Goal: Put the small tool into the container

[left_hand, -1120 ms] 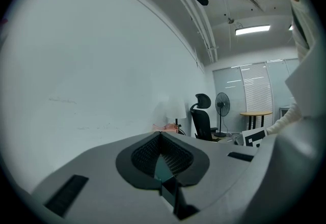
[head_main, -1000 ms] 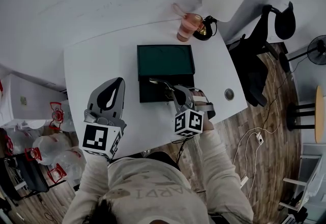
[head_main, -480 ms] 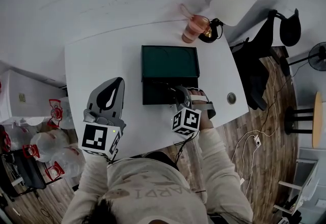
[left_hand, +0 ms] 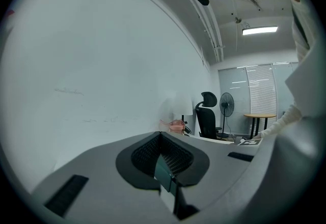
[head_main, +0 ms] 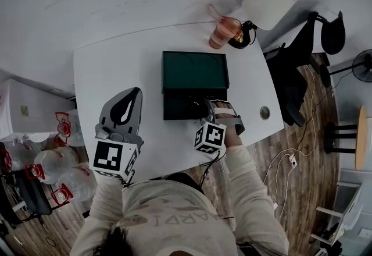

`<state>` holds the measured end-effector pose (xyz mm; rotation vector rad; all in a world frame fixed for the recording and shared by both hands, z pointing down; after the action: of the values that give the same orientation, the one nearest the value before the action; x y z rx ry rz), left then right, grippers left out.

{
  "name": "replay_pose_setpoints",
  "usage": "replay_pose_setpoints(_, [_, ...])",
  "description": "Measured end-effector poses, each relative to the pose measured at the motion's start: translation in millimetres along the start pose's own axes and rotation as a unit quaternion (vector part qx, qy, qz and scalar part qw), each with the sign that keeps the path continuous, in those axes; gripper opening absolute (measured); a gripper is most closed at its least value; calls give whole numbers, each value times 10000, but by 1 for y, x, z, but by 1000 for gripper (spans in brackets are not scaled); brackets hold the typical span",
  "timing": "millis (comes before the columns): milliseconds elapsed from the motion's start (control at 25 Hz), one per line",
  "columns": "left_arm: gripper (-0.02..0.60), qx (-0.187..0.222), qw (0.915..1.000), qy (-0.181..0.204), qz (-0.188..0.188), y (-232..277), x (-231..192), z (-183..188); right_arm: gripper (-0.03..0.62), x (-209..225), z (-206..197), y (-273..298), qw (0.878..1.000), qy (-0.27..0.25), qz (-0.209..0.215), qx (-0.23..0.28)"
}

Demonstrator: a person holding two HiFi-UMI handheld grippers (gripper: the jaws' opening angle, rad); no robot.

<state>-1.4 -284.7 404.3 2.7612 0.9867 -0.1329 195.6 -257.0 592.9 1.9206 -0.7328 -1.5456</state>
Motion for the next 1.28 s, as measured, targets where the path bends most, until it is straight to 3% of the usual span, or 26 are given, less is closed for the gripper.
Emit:
replay_pose_setpoints(200, [3, 8, 10000, -18, -17, 0, 0, -1, 42, -5, 1, 2, 9996, 143, 225, -13])
replay_pose_setpoints(440, [5, 6, 10000, -22, -32, -3, 2, -1, 72, -5, 1, 0, 9942, 860, 639, 99])
replay_pose_setpoints(760, [3, 36, 10000, -60, -5, -8, 3, -2, 118, -3, 5, -12, 9707, 2006, 1235, 473])
replay_pose_setpoints(1080, [3, 86, 9999, -34, -65, -13, 11, -1, 107, -5, 9, -29, 9501, 2735, 1281, 773])
replay_pose_setpoints(1280, [3, 116, 9998, 44, -140, -20, 18, 4, 11, 4, 10, -45, 9334, 3318, 920, 1010])
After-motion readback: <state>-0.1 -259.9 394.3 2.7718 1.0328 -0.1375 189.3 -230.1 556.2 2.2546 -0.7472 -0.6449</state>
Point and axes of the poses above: the fingertips, and each gripper's own axes: y forward along the fingers, x to its right, z out of its top, the point moved 3 cm from there along -y, backward along the fingers, and after that the axes turned 7 degrees about -y, right-handed, at the moved point
